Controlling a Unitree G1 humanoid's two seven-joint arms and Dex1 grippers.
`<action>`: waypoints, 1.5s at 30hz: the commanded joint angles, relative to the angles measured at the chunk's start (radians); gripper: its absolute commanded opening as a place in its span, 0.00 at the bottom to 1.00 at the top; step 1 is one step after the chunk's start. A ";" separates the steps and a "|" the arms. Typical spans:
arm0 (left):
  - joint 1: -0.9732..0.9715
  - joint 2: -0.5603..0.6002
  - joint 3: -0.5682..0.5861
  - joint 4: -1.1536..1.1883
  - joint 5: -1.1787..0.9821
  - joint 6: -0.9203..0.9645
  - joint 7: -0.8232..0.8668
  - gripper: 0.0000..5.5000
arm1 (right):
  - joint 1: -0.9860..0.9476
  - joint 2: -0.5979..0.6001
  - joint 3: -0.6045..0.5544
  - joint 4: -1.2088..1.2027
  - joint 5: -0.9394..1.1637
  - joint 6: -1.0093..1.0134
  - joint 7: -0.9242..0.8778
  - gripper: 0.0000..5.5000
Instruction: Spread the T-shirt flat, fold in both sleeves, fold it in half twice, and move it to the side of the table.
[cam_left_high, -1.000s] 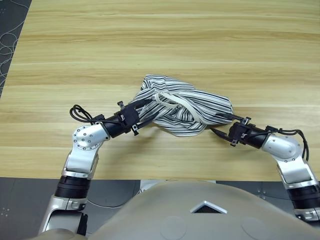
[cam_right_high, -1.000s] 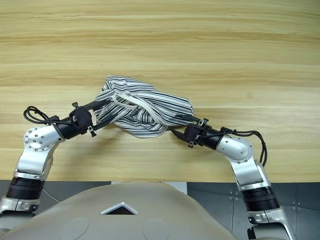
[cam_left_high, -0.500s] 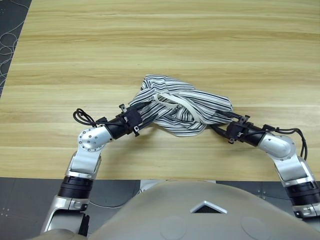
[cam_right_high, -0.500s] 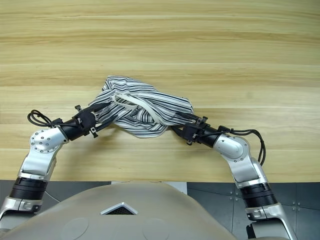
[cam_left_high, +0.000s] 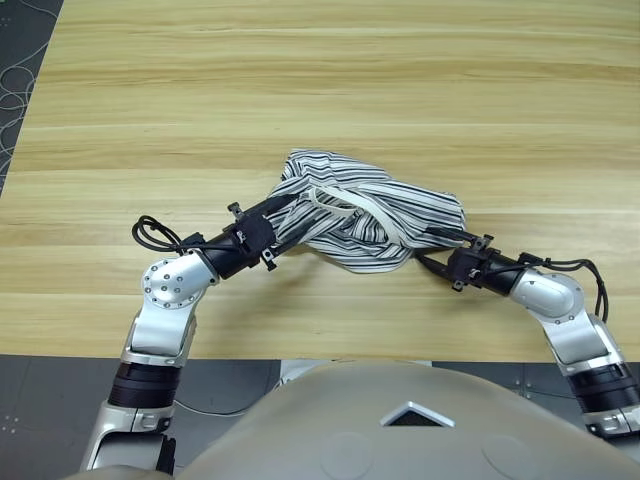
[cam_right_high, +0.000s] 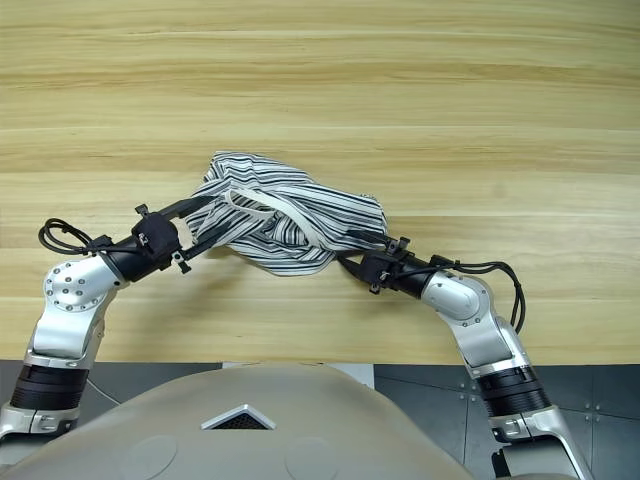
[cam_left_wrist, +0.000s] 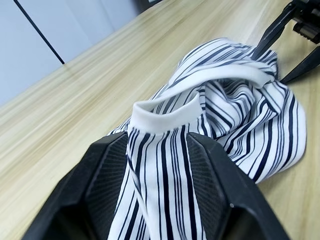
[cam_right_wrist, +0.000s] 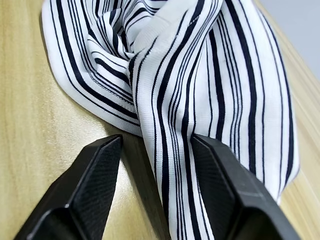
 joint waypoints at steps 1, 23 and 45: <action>-0.028 0.003 0.008 0.069 0.018 -0.001 0.009 0.40 | -0.014 0.003 0.003 0.008 -0.014 -0.014 -0.014 0.46; -0.052 -0.043 0.004 0.062 -0.164 0.108 -0.059 0.40 | -0.032 0.014 0.005 0.035 -0.062 -0.018 -0.089 0.46; -0.082 -0.079 -0.029 0.140 -0.062 0.060 -0.014 0.23 | -0.024 0.012 -0.001 0.028 -0.054 -0.026 -0.101 0.02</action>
